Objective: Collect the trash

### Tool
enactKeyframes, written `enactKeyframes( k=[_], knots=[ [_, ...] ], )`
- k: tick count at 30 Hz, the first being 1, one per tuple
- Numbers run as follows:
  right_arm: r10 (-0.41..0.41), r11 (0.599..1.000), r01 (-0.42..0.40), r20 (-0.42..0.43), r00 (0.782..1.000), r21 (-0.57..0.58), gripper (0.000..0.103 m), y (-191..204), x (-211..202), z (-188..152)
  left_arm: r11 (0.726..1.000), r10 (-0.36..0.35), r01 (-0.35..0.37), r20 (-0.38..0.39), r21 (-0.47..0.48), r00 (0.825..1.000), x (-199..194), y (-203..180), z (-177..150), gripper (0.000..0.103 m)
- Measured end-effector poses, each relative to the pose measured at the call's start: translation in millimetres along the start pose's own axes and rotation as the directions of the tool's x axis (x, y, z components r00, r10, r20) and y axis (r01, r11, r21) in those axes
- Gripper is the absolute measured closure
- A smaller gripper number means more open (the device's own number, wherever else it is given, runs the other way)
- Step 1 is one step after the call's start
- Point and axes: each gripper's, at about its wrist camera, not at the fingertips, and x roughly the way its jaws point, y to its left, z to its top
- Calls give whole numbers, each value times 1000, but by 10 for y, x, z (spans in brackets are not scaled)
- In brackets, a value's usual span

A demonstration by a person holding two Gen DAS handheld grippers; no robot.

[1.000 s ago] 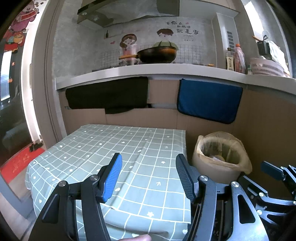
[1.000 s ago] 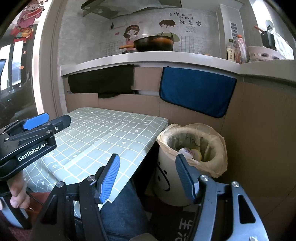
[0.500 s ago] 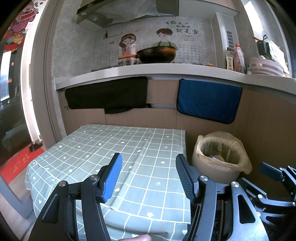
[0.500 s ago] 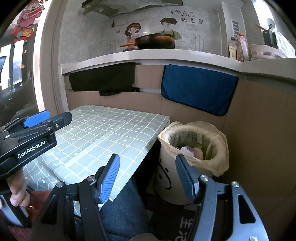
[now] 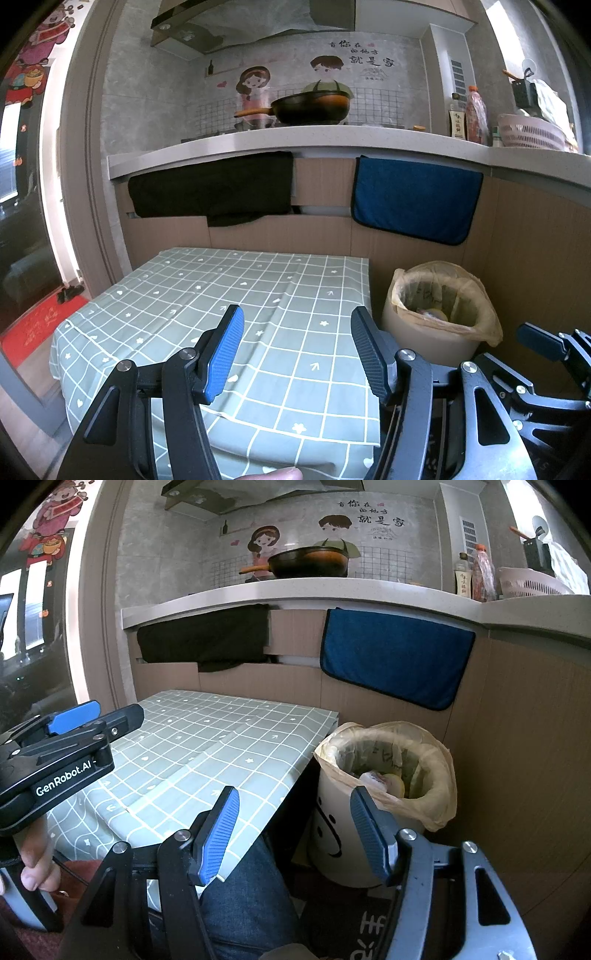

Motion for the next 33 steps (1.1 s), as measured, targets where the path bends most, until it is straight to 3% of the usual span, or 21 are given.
enactKeyframes(
  k=[33],
  knots=[
    [0, 1000, 0, -2, 1000, 7, 43, -11, -5, -19, 1000, -6, 6, -3, 2, 1000, -2, 41, 2, 42]
  ],
)
